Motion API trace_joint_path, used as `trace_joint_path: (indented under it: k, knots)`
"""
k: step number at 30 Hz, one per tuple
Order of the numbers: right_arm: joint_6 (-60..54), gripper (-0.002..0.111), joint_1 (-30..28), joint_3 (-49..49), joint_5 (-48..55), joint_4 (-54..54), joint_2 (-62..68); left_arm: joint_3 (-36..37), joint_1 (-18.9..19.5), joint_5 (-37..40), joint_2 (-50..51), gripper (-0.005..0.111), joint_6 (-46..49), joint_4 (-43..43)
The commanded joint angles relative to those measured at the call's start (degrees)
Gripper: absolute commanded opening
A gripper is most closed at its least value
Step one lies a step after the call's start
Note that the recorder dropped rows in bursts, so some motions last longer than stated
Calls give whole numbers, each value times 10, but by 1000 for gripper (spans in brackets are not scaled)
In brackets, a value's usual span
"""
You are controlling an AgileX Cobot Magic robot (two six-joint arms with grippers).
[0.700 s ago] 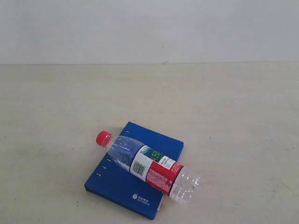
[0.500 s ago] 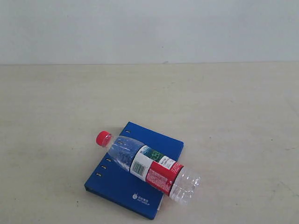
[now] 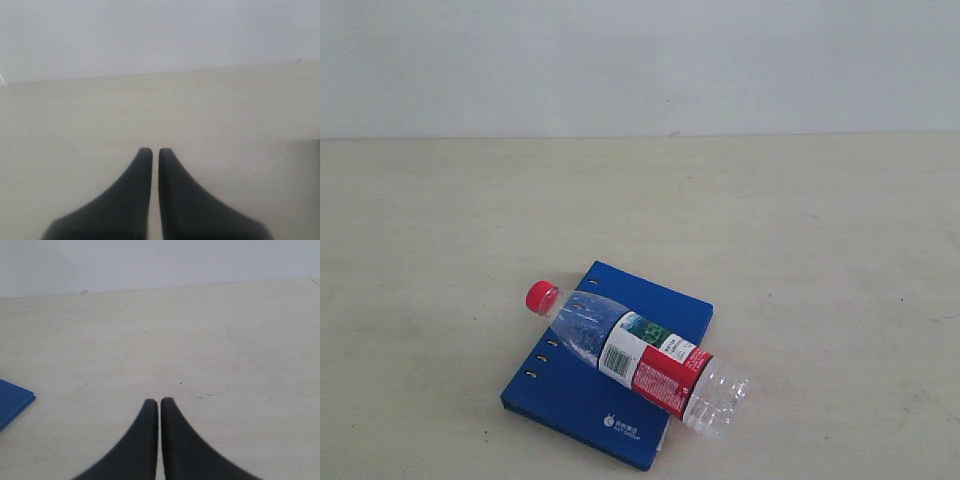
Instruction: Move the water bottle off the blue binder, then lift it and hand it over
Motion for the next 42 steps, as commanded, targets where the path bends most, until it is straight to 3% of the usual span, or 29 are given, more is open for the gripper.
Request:
trace_joint_path:
  k: [1,15,17,25,28,30,32,38,42]
  knots:
    - [0,0,-4,-1,-7,-2,-3,2,1,-2,-2,4,2,0]
    - [0,0,-4,-1,-7,-4,-3,2,1,-2,-2,4,2,0]
    - [-30,0,-4,-1,-46,-31,-3,2,1,-2,-2,4,2,0]
    - [-12,0,-4,-1,-444,-28,-3,2,1,-3,-2,4,2,0]
    - [89,0,-4,-1,-619,-28,-3,2,1,-3,-2,4,2,0]
    - [122,0,-4,-1,-683,-28,-3,2,1,-3,-2,4,2,0]
    - [121,0,-4,-12,-676,-32,-3,2,1,-3,-2,4,2,0]
    - [124,0,-4,-145,-437,-42,27,2,1,-3,-2,4,2,0]
    - [165,6,-4,-241,-335,-126,104,2,1,-3,-2,4,2,0]
